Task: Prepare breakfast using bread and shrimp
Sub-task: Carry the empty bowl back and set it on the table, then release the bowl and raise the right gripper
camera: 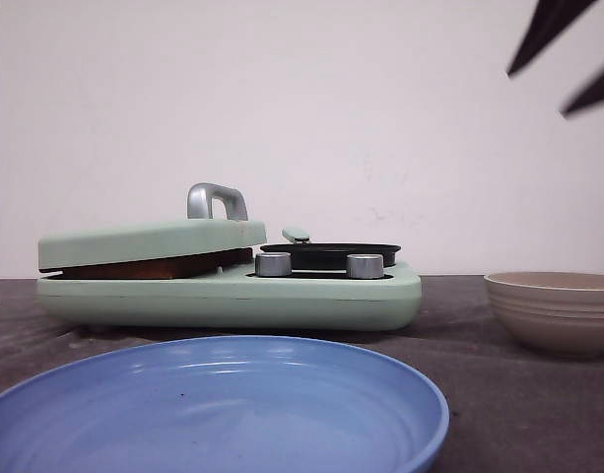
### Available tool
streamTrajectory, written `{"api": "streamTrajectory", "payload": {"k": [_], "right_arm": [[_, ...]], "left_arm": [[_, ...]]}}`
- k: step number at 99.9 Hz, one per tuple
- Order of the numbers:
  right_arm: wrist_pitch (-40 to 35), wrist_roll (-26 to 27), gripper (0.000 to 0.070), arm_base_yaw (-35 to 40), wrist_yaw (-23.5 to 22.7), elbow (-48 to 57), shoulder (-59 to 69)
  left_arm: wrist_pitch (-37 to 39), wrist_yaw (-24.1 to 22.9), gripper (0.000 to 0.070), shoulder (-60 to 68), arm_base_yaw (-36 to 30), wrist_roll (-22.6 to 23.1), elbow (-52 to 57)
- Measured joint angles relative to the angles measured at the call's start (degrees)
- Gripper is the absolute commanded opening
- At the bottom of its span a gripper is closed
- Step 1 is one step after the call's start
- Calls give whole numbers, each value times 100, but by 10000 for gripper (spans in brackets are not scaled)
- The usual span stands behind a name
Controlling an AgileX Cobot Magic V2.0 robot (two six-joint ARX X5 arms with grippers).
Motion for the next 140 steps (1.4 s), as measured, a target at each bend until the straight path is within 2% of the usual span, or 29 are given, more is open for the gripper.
{"api": "streamTrajectory", "payload": {"k": [7,17,37,50,54,62,63,71,89,101,110,125,140], "right_arm": [[0,-70,188,278,-127,-2,-264],[-28,-197,0,678,-214,0,-634],[-52,-404,0,1484,-177,-2,-1215],[-52,-516,0,2039,358,-2,-1467],[-52,-557,0,2212,568,-2,-1532],[-37,-629,0,2531,999,-2,-1661],[-31,-643,0,2566,1047,-2,-1676],[87,-673,0,2815,1335,-4,-1777],[756,-704,0,3298,1672,-455,-2061],[1172,-704,0,3589,2000,-1154,-2378],[1578,-704,0,3729,2085,-1803,-2719],[2479,-590,0,3797,2173,-2931,-3392],[2815,-323,0,3797,2304,-3849,-3912]], "left_arm": [[-2,0,284,0,0,0,0],[-2,0,284,2,0,-2,0],[-2,9,280,0,0,-28,0],[-2,17,257,0,0,-140,0],[-2,17,200,0,0,-160,0],[-2,17,6,0,0,-195,0],[-4,20,0,0,0,-195,0],[-9,17,0,0,0,-221,0],[-197,15,0,-22,0,-256,0],[-455,-136,0,-247,0,-216,-4],[-332,-280,0,-634,0,-223,-76],[192,-442,0,-1453,-2,-514,-431],[74,-570,0,-1941,-2,-802,-1012]]}}
